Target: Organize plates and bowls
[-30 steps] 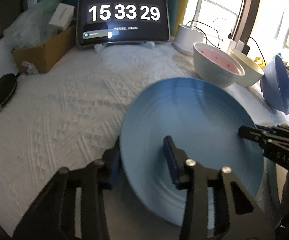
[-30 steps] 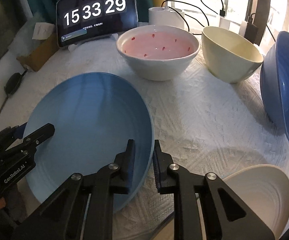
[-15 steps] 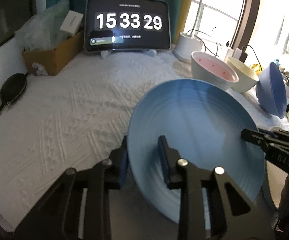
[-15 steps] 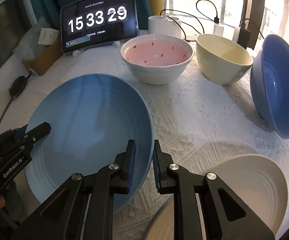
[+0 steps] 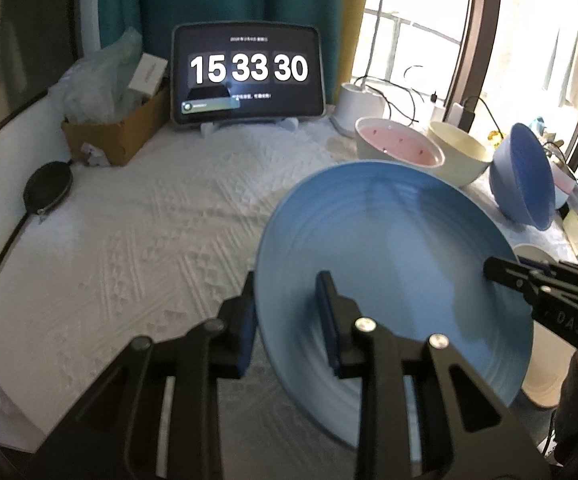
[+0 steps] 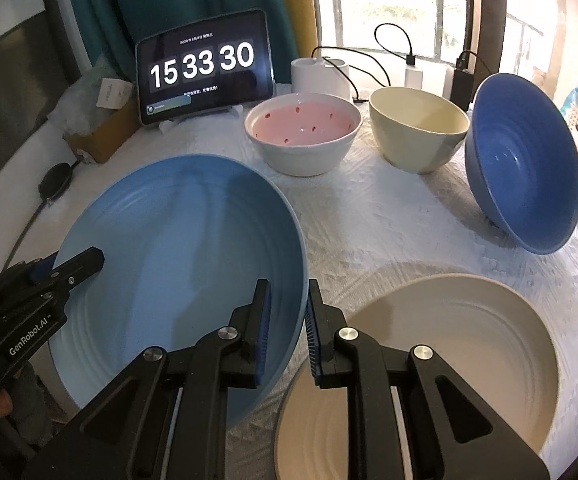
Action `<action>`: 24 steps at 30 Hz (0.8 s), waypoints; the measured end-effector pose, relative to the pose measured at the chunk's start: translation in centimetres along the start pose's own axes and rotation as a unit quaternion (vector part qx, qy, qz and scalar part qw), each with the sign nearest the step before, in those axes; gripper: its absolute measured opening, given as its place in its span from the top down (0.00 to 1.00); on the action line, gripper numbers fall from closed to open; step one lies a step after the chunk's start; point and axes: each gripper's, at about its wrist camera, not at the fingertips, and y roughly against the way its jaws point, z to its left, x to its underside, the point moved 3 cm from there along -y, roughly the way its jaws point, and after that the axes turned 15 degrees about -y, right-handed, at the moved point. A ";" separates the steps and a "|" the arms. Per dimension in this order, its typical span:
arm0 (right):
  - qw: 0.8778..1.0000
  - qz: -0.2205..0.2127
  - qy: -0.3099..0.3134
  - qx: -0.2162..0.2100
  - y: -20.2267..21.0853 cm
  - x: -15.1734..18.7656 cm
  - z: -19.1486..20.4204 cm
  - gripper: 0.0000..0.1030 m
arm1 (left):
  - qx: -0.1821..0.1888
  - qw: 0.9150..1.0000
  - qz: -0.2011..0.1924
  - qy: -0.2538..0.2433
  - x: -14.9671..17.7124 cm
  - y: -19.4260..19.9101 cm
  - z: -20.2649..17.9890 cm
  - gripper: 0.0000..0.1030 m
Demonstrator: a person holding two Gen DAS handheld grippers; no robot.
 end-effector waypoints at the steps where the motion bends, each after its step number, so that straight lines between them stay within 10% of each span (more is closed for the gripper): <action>1: 1.000 -0.002 0.000 -0.001 0.3 0.1 0.0 0.82 | -0.001 1.000 -0.002 -0.001 0.0 0.3 -0.1 0.72; 24: 0.998 -0.056 -0.033 0.000 6.2 0.7 -4.6 0.82 | 0.015 0.999 -0.022 -0.031 -1.4 3.7 -6.7 0.72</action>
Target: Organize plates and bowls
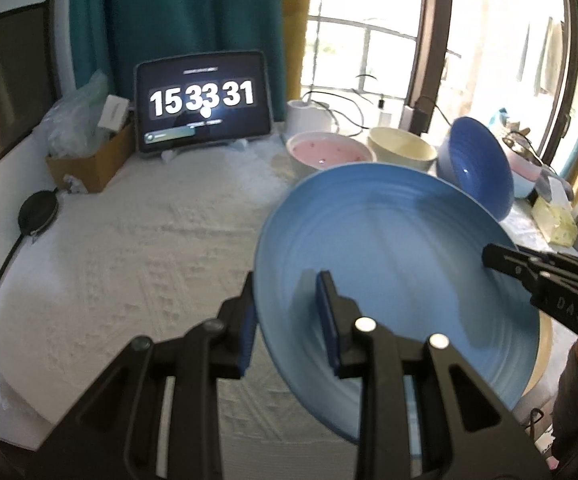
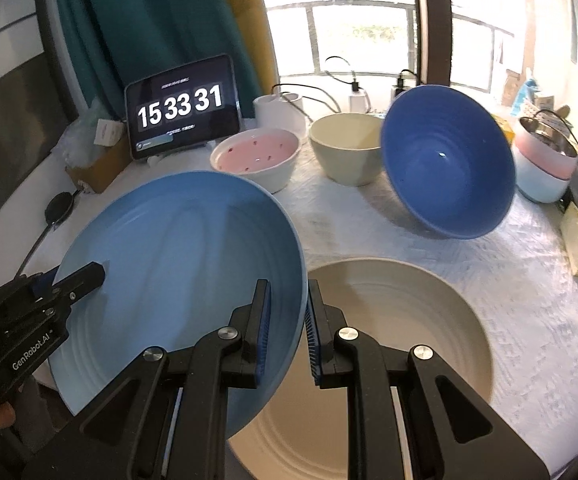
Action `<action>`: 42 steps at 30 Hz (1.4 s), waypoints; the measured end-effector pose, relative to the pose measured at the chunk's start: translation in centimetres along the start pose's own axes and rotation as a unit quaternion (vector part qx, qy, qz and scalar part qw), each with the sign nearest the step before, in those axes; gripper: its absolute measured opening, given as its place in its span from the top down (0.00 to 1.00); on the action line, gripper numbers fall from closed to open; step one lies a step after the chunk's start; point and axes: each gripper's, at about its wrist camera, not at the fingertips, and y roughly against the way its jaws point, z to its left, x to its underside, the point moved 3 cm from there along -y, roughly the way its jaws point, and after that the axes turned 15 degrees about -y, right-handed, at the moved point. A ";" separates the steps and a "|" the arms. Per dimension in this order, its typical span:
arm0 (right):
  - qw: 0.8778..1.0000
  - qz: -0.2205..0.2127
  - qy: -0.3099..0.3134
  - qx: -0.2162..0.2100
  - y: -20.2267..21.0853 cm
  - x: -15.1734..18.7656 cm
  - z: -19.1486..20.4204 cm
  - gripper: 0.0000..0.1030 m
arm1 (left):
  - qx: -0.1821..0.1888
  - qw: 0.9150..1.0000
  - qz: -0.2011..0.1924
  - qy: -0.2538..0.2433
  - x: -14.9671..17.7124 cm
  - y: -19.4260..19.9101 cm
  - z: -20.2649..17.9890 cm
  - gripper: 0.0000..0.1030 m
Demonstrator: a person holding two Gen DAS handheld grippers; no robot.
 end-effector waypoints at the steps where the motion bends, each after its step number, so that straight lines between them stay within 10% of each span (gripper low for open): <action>1: 1.000 -0.002 -0.003 0.001 0.2 0.0 -0.4 0.82 | 0.002 1.000 0.000 -0.003 -0.1 0.0 -0.4 0.72; 29: 0.996 -0.012 -0.083 0.043 2.3 1.8 -11.1 0.82 | 0.049 0.993 0.037 -0.100 -0.6 -2.8 -11.4 0.71; 42: 0.991 -0.013 -0.111 0.073 1.5 1.9 -14.4 0.82 | 0.073 0.993 0.051 -0.082 -0.5 -3.8 -12.1 0.55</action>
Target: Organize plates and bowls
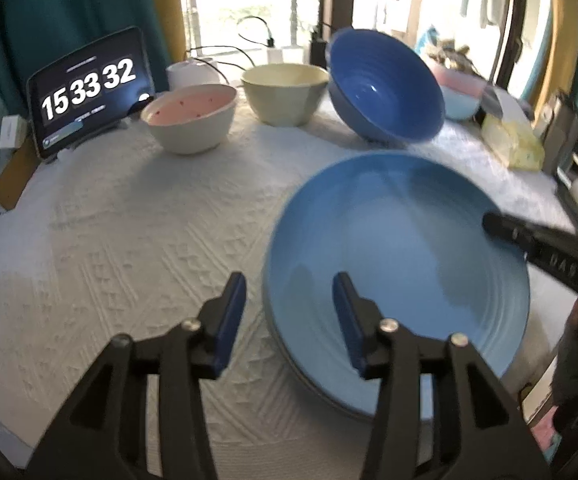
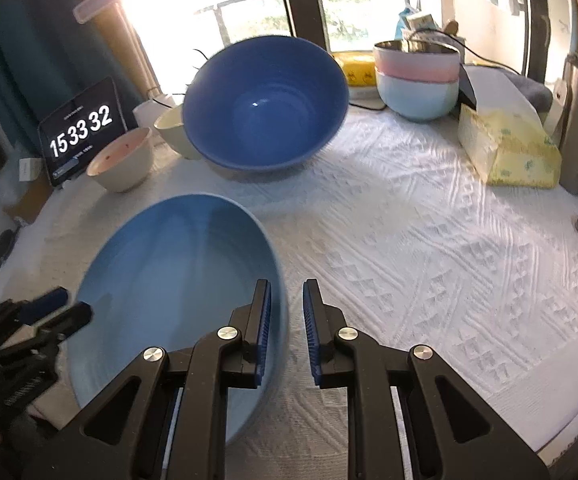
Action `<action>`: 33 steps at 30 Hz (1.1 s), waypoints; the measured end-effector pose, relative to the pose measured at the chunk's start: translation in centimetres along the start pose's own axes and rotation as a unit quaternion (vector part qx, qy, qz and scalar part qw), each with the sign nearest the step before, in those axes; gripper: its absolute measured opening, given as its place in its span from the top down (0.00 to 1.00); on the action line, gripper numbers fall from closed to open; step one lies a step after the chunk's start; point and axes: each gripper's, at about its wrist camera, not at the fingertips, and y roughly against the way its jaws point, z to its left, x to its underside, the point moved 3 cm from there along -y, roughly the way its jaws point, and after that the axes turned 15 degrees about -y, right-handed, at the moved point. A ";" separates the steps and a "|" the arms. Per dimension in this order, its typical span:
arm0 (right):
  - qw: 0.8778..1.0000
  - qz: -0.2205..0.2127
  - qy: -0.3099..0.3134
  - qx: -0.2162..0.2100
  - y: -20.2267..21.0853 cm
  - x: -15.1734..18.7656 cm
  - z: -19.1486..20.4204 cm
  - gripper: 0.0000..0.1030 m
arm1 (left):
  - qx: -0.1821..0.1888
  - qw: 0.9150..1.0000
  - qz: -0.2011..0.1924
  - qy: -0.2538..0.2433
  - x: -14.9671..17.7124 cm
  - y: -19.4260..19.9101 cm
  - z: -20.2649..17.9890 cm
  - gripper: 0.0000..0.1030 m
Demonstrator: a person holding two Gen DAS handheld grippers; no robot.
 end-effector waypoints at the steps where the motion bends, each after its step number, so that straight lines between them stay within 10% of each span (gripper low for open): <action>1: 1.000 0.000 -0.003 -0.002 0.0 0.0 -0.1 0.82 | -0.003 1.000 0.000 0.002 0.0 0.0 0.3 0.55; 11: 1.000 0.010 -0.026 -0.003 -0.3 -0.3 -1.0 0.60 | -0.013 1.000 0.010 0.023 0.2 -0.9 1.4 0.54; 33: 0.997 0.045 -0.050 -0.050 -1.9 1.1 0.2 0.54 | 0.046 0.998 0.010 0.037 0.5 -3.4 1.1 0.35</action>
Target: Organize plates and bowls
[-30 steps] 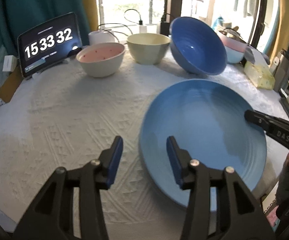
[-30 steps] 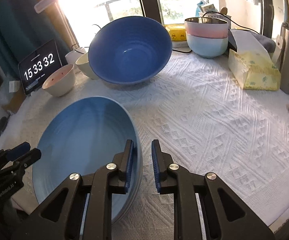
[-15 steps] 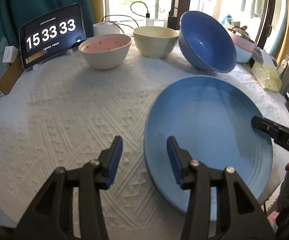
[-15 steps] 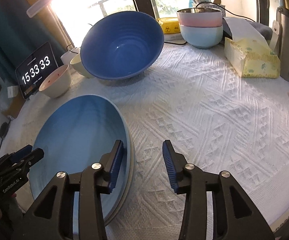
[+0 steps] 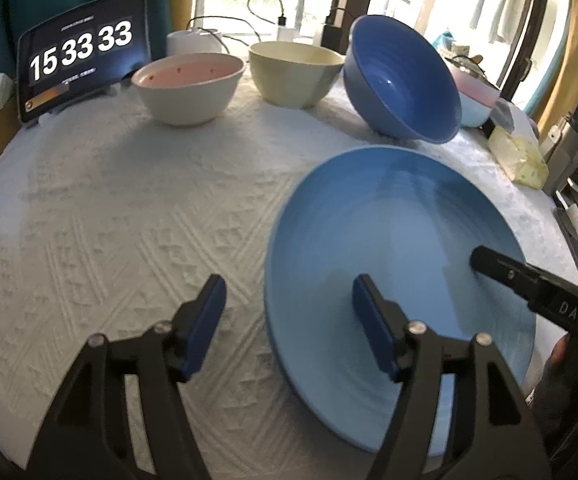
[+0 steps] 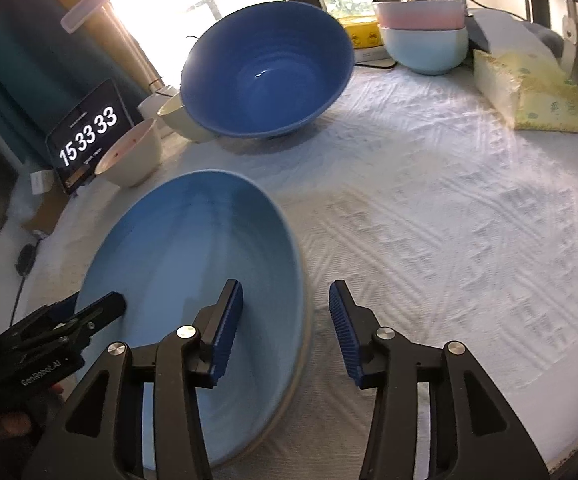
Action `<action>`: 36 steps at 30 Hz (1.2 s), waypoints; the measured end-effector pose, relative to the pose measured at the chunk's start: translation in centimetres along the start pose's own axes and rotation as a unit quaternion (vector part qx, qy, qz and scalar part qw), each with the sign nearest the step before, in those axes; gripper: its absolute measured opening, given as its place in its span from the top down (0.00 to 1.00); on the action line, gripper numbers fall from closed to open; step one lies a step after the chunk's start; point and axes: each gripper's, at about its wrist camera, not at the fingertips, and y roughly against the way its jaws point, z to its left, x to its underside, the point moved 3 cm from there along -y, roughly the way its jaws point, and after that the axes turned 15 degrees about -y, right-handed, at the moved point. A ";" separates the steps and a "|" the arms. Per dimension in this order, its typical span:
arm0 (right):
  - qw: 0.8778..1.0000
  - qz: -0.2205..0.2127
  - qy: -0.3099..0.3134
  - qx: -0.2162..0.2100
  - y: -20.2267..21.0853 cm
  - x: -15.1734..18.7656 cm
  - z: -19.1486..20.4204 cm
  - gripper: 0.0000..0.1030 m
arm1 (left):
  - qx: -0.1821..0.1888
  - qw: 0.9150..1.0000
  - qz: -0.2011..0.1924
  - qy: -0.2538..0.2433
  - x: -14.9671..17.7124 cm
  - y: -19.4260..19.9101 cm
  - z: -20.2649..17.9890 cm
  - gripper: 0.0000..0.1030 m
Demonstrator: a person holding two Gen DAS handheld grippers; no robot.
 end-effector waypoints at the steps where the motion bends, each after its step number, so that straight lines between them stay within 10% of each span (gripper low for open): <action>1: 1.000 0.001 0.001 -0.004 -0.1 0.1 0.2 0.54 | 0.005 1.000 -0.001 0.001 0.0 -0.1 -0.1 0.35; 36: 1.000 -0.004 0.015 0.004 -0.3 0.2 2.9 0.55 | 0.033 0.999 -0.014 0.012 0.5 1.4 1.1 0.48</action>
